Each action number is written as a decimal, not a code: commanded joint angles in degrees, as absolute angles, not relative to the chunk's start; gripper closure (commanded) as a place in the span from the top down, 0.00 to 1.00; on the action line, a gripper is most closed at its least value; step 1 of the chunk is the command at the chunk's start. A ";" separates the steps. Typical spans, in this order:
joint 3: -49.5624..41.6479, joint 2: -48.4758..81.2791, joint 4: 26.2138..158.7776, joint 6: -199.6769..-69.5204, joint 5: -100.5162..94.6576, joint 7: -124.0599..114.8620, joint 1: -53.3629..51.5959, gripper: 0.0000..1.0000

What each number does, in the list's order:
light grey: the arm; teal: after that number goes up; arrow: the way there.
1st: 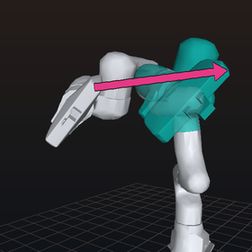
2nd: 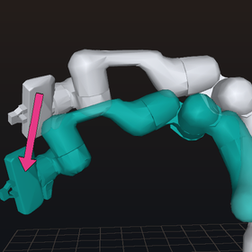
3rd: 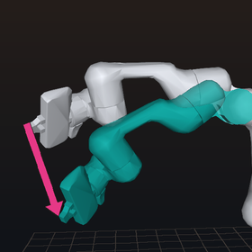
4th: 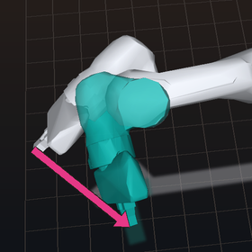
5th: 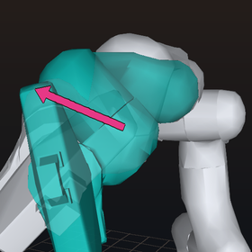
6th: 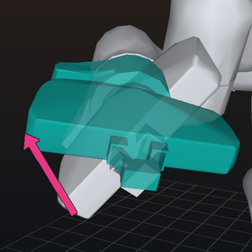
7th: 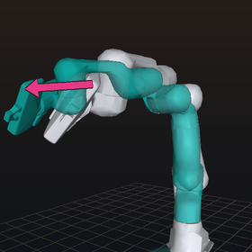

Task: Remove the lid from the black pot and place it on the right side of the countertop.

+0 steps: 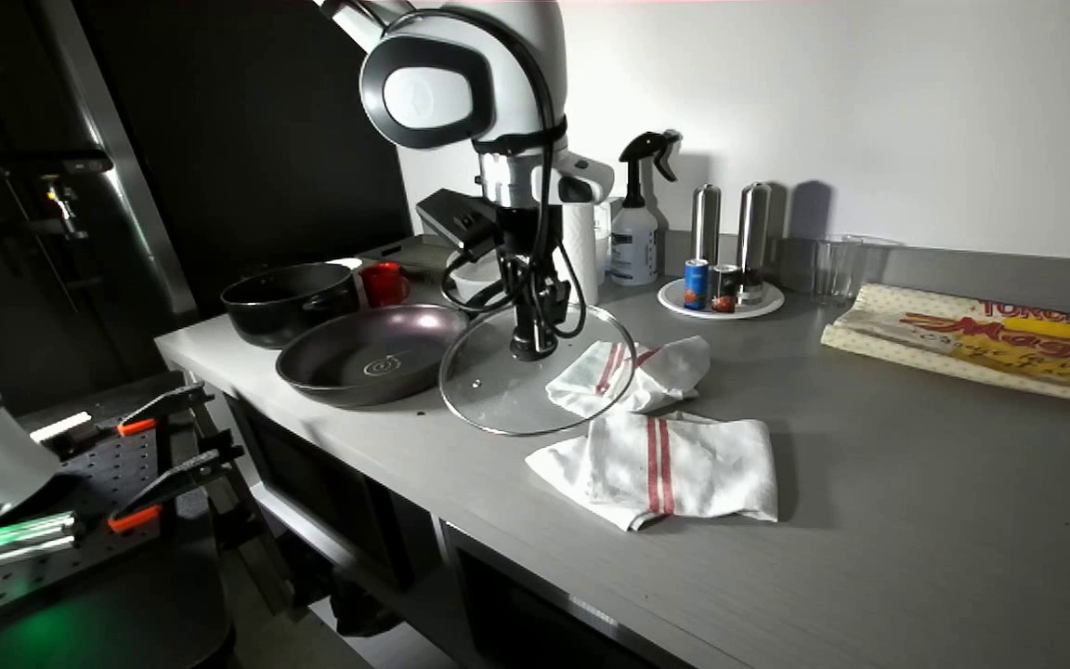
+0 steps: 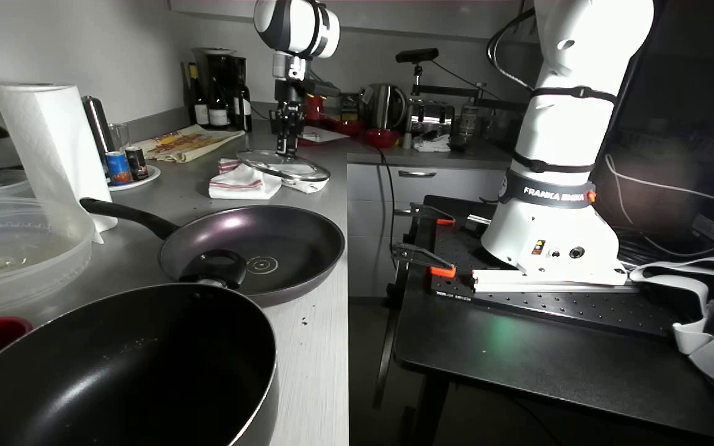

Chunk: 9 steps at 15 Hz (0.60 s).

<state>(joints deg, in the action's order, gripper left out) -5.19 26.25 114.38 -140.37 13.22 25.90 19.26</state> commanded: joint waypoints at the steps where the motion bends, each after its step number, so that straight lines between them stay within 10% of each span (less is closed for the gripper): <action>1: -3.14 31.02 107.17 -137.67 14.56 26.91 21.95 0.25; 9: -2.40 41.49 98.70 -137.13 10.99 23.61 21.00 0.25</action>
<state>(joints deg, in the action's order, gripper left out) -2.76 37.78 103.22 -138.99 12.81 25.63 21.67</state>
